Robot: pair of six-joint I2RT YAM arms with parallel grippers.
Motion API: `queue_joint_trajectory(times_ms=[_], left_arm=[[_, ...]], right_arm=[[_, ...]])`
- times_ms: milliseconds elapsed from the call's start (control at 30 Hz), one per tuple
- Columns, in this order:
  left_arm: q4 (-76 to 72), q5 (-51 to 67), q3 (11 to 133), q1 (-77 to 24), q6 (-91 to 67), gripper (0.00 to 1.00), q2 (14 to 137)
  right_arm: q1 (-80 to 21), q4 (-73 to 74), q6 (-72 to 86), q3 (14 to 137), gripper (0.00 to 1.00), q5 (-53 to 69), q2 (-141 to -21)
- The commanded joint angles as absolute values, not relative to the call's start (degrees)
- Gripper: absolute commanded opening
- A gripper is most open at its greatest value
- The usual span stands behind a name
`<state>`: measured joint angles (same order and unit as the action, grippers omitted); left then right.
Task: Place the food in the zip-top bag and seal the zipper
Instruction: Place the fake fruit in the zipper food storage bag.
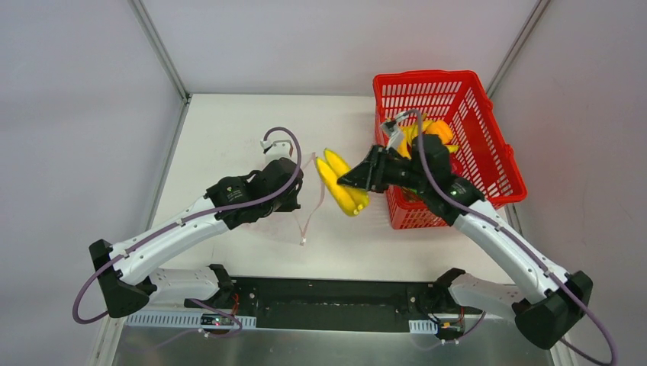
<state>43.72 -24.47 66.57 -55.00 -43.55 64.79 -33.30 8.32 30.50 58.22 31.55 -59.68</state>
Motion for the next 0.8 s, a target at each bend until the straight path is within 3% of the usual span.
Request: queue_joint_trajectory(times_ms=[0, 533, 767], left_arm=[[42.5, -23.4, 67.2, -54.4, -44.0, 0.0, 65.3], [42.2, -22.4, 67.5, -54.4, -43.0, 0.0, 65.9], [38.3, -15.5, 68.0, -54.8, -38.3, 0.0, 67.3]], right_arm=[[-40.8, 6.3, 31.5, 57.2, 0.16, 25.7, -63.8], [-46.1, 11.5, 30.2, 58.5, 0.16, 16.3, -74.2], [-46.8, 16.4, 28.2, 64.0, 0.18, 14.4, -79.2]])
